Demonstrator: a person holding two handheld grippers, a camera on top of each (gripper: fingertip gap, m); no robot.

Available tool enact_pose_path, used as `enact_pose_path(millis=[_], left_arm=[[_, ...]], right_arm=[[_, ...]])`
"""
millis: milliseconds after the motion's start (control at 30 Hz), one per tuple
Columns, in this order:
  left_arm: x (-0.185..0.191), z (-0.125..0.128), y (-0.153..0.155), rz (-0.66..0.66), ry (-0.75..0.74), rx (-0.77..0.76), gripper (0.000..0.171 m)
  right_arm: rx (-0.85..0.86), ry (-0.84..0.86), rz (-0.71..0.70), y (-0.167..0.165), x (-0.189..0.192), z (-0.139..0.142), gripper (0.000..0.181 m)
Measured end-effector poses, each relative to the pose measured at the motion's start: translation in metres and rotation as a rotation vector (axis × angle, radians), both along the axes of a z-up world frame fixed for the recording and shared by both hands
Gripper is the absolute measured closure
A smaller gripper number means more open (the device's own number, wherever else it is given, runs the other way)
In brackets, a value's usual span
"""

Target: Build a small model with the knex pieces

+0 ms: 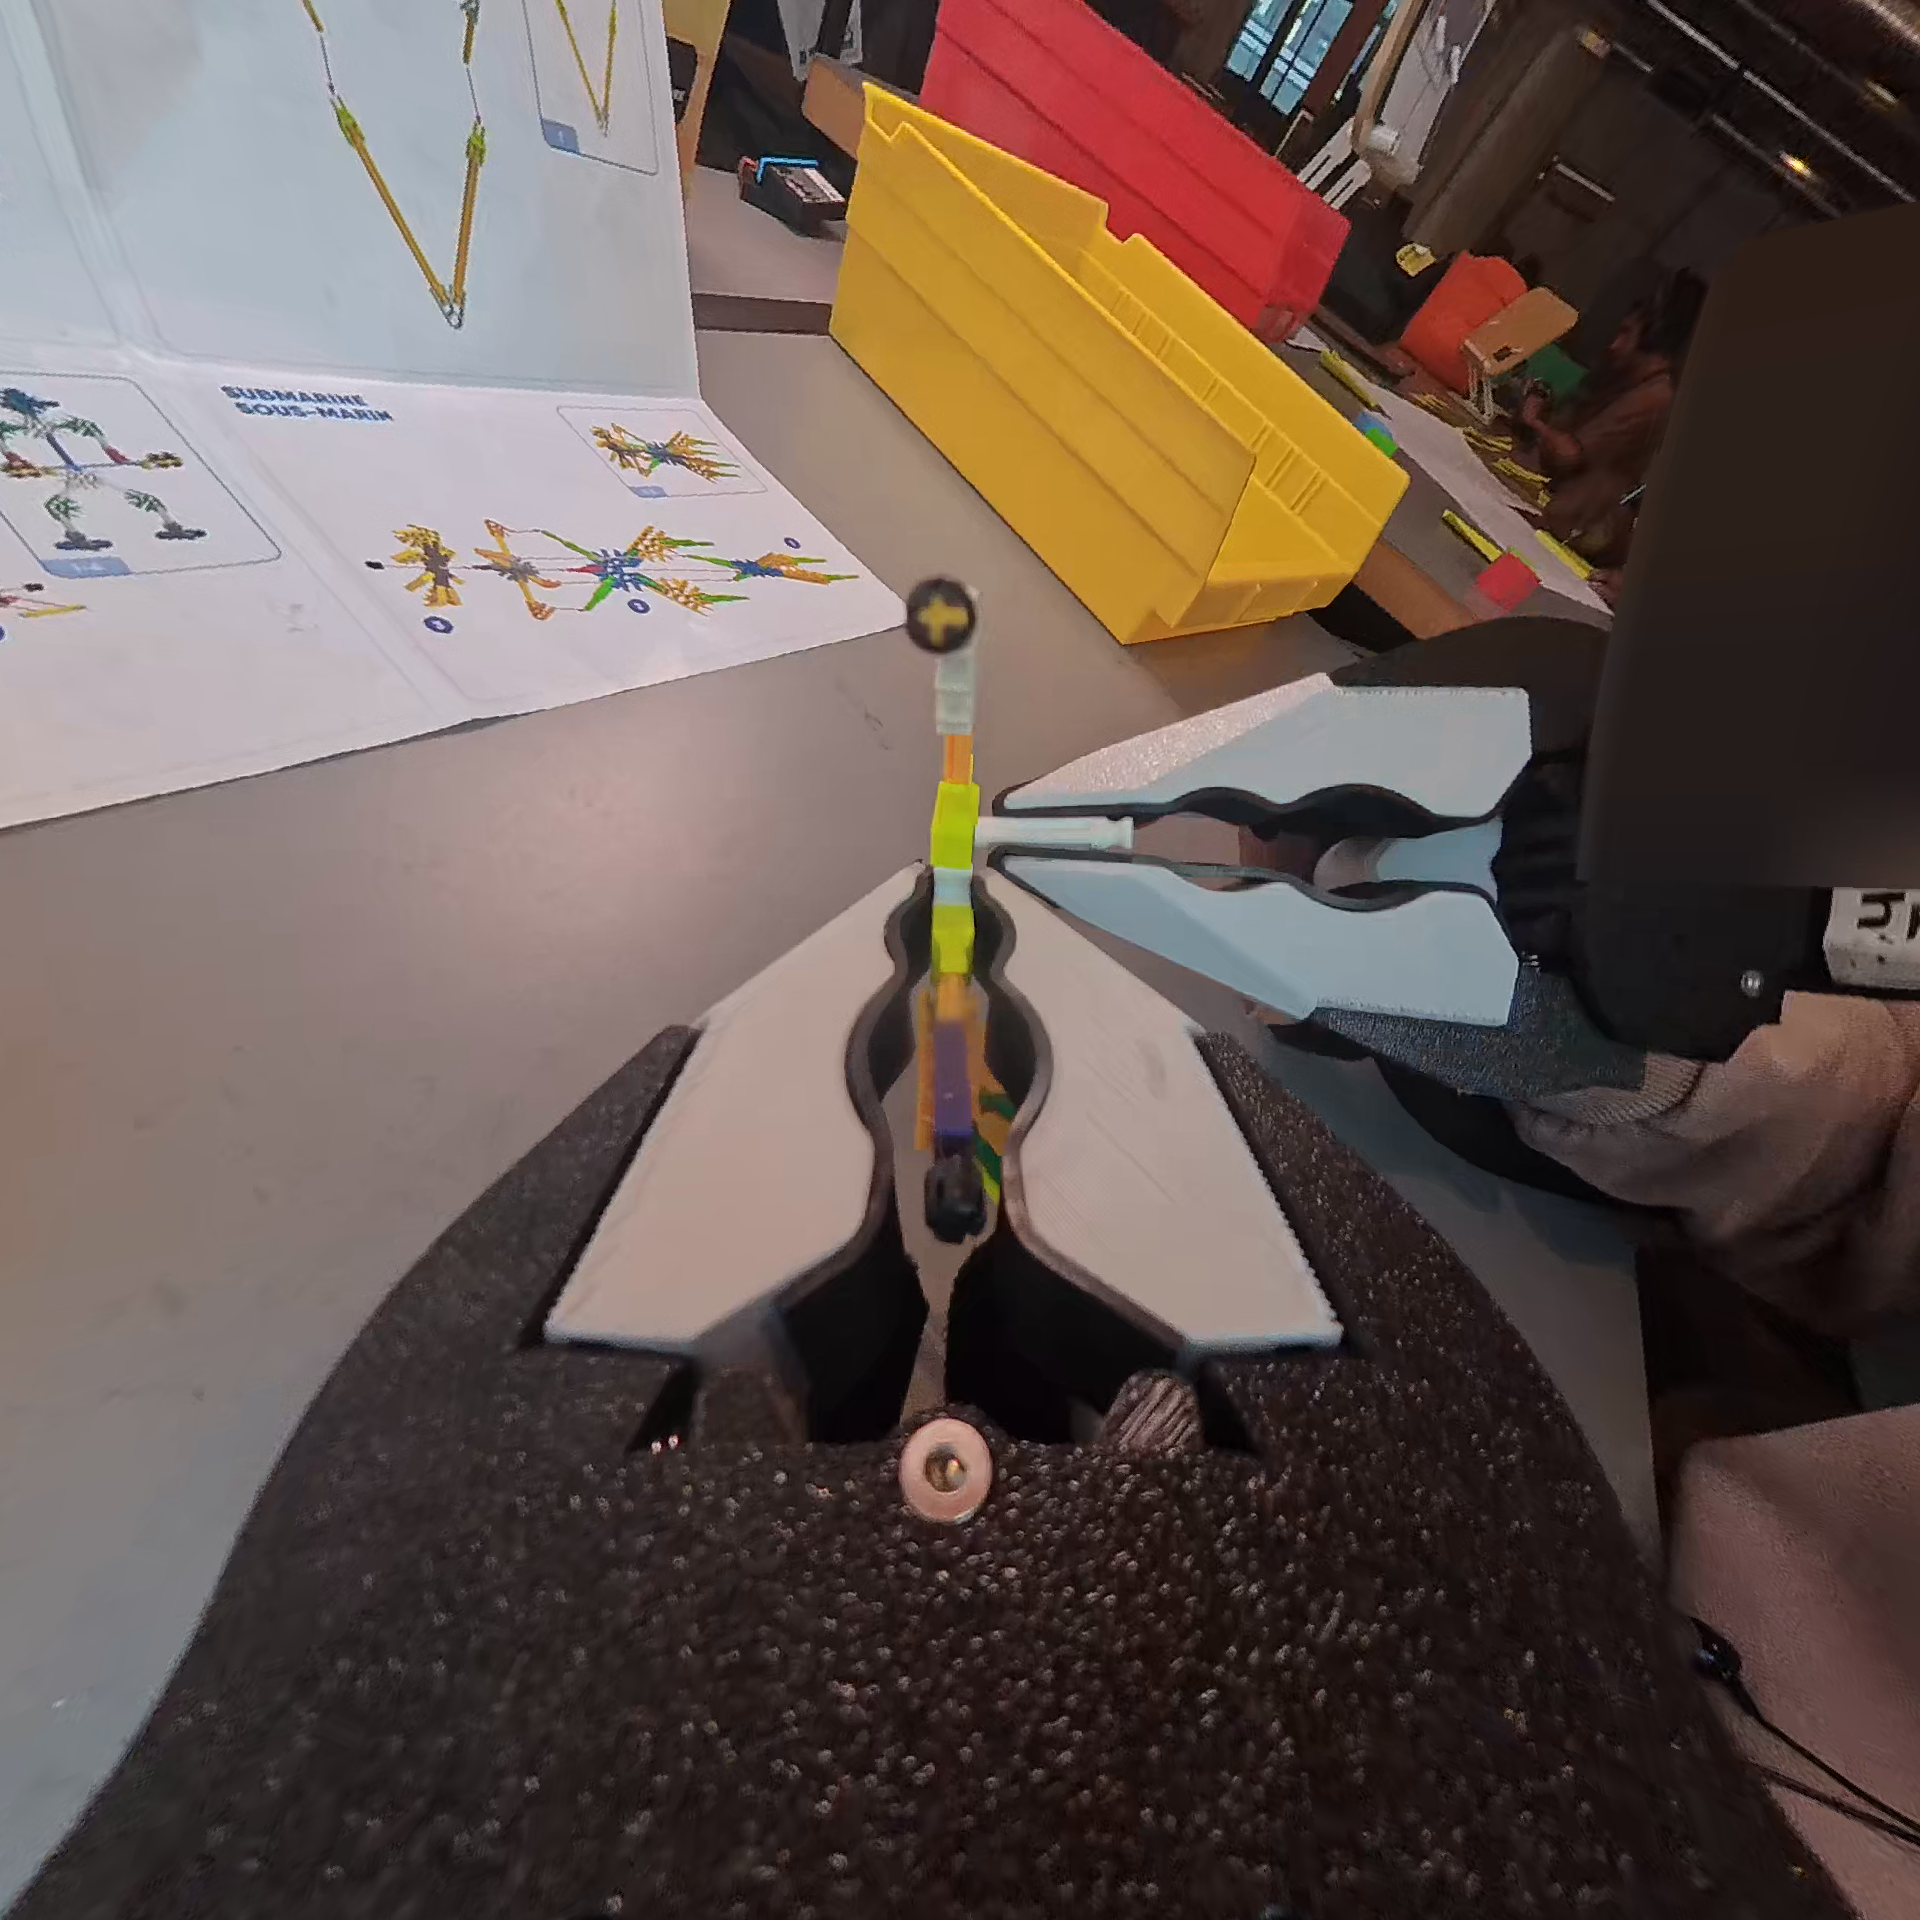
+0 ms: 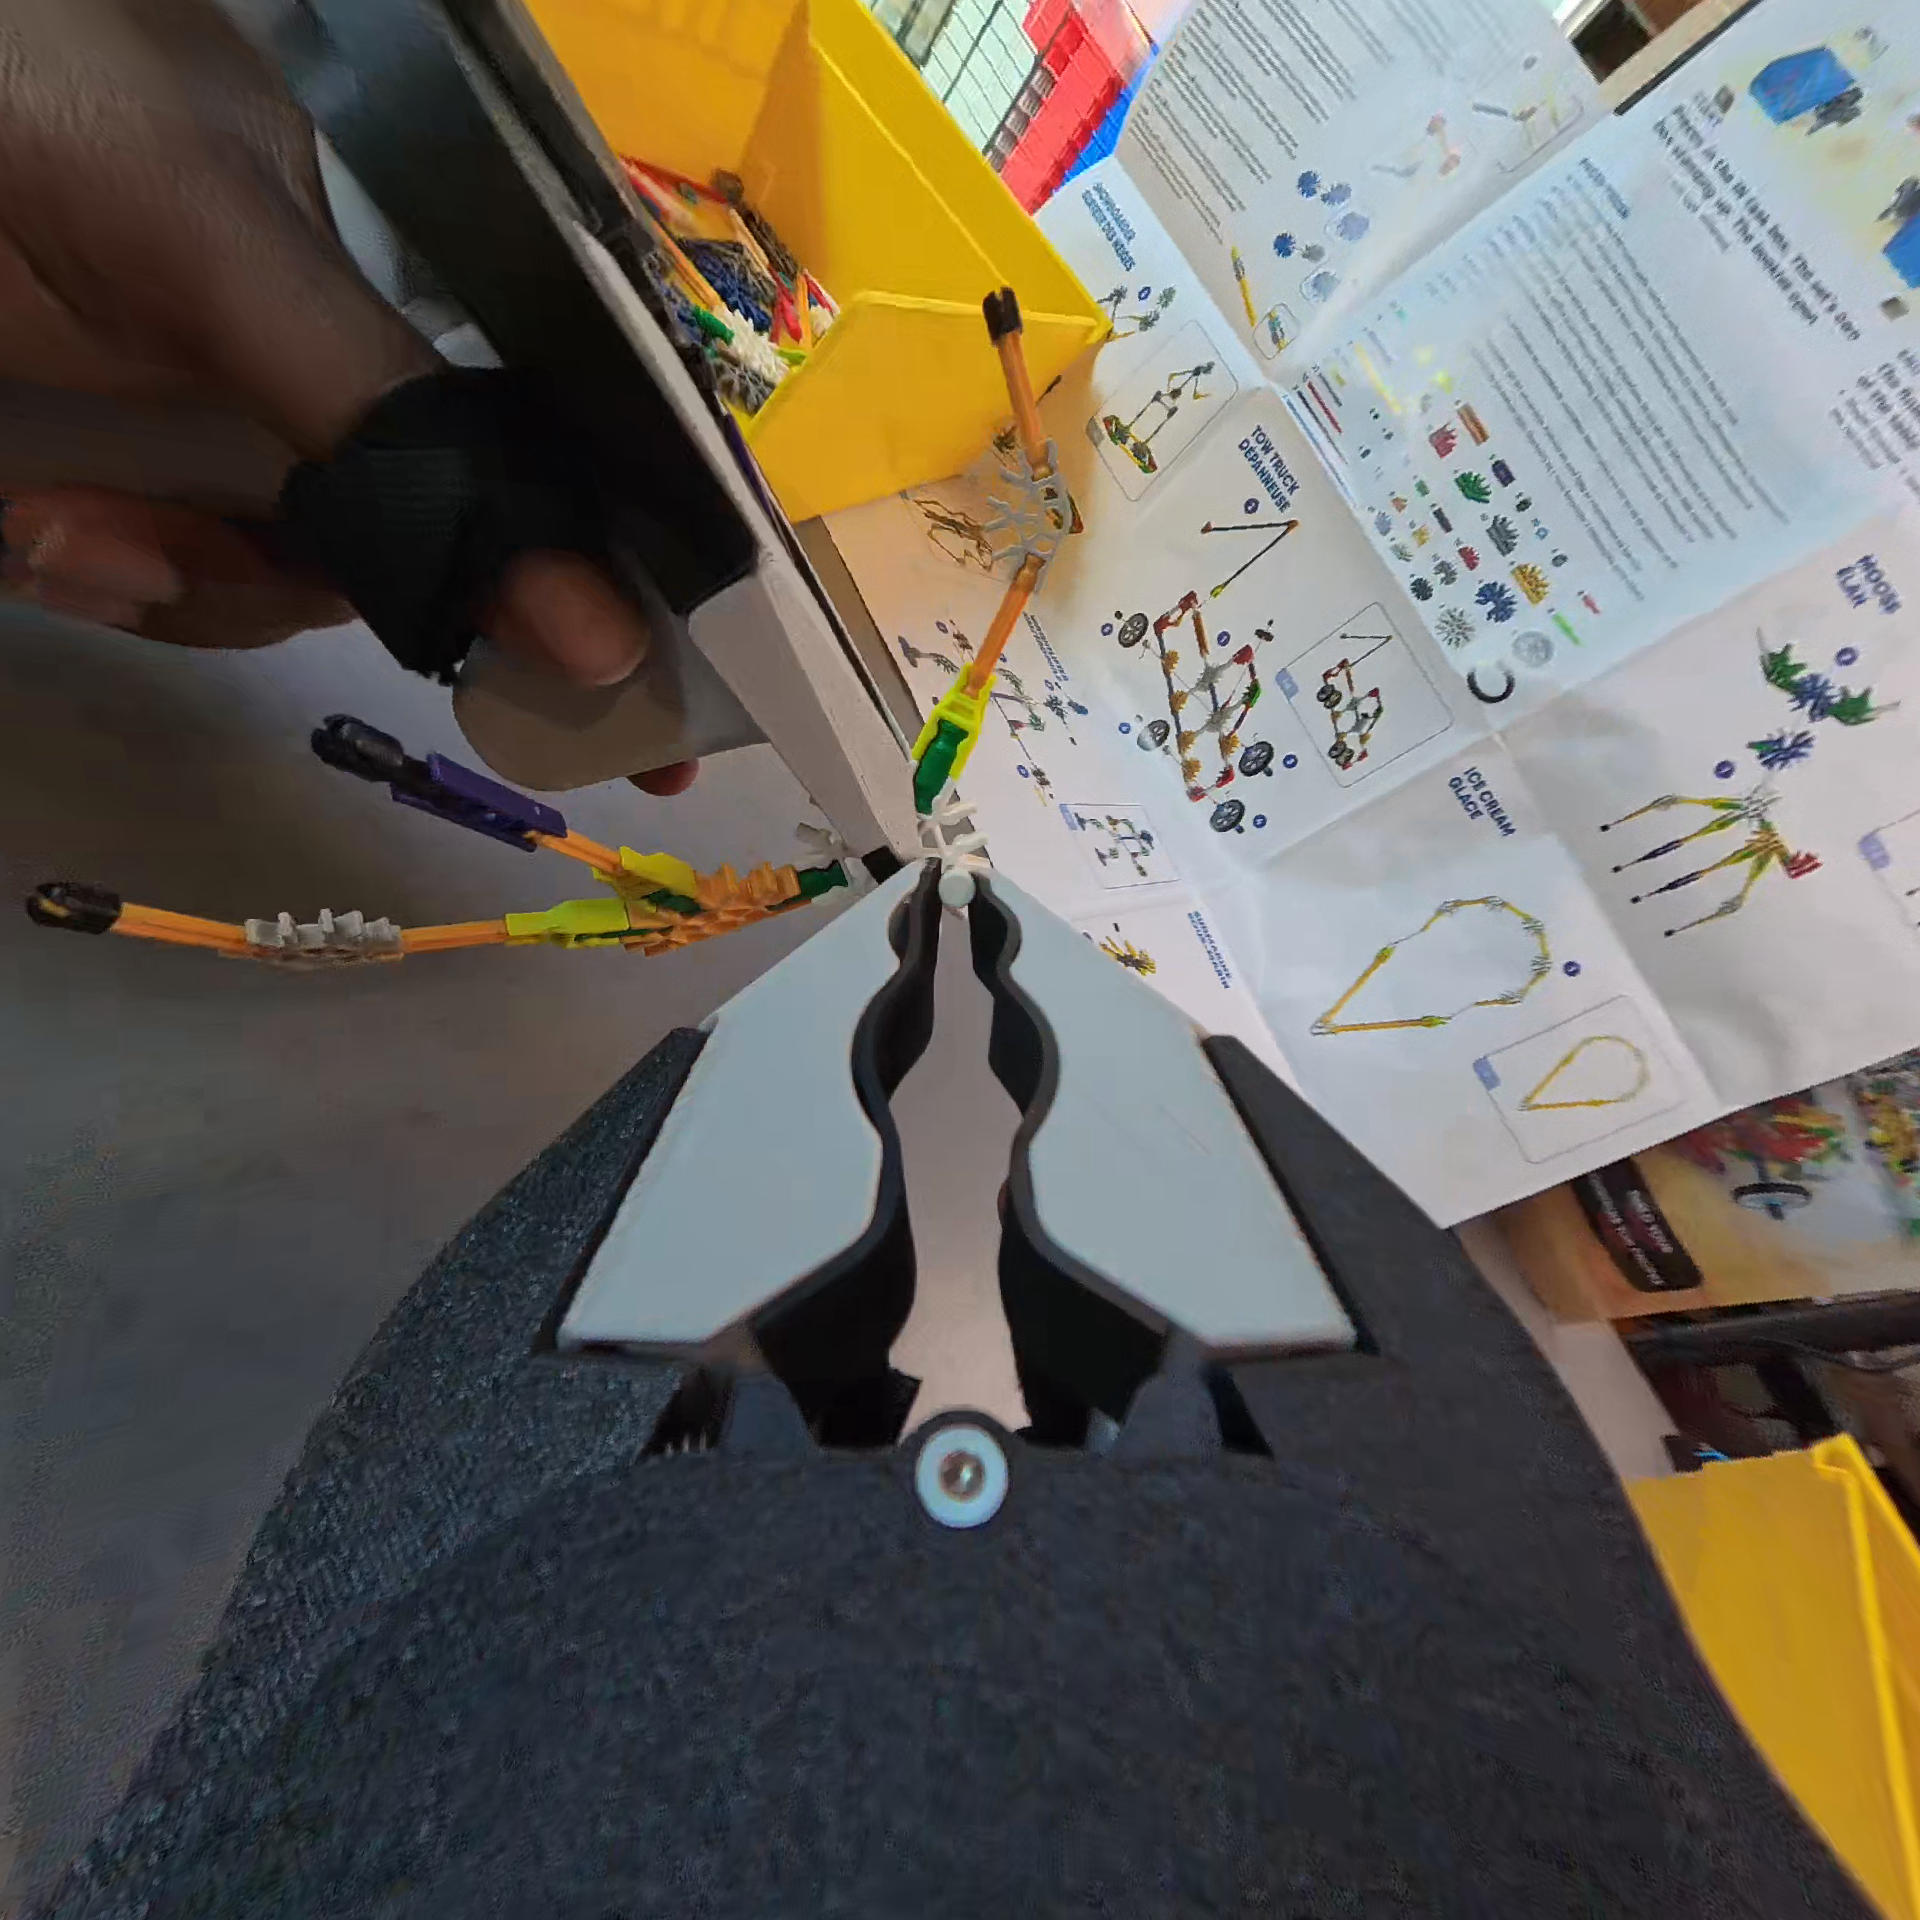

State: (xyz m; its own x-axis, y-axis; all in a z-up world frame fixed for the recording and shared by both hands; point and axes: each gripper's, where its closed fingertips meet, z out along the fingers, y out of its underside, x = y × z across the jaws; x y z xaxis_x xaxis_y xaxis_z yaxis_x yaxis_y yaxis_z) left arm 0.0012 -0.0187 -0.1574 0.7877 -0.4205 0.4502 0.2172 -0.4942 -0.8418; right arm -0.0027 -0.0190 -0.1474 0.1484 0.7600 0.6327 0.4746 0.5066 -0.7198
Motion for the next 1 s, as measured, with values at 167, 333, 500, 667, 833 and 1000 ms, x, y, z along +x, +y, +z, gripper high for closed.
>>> enact_pose_path(millis=[167, 333, 500, 667, 833, 1000], left_arm=[[0.0, -0.01, 0.002, -0.007, -0.119, -0.082, 0.166], [-0.001, -0.013, 0.0, -0.015, -0.107, -0.089, 0.167], [0.003, -0.006, -0.01, -0.113, 0.013, -0.01, 0.167], [0.001, 0.007, -0.012, -0.177, 0.092, 0.084, 0.167], [0.007, 0.021, -0.026, -0.264, -0.046, 0.065, 0.166], [0.041, -0.008, -0.044, -0.43, -0.144, -0.131, 0.166]], right_arm=[[0.191, -0.081, 0.001, 0.001, -0.002, -0.009, 0.178], [0.198, -0.077, 0.038, -0.001, -0.004, -0.011, 0.178], [-0.423, 0.097, 0.238, -0.009, 0.002, -0.002, 0.178], [-0.886, 0.154, 0.623, -0.076, 0.013, 0.026, 0.178], [-1.016, 0.276, 0.675, -0.049, 0.035, 0.058, 0.178], [-1.099, 0.225, 0.601, -0.035, 0.036, 0.045, 0.178]])
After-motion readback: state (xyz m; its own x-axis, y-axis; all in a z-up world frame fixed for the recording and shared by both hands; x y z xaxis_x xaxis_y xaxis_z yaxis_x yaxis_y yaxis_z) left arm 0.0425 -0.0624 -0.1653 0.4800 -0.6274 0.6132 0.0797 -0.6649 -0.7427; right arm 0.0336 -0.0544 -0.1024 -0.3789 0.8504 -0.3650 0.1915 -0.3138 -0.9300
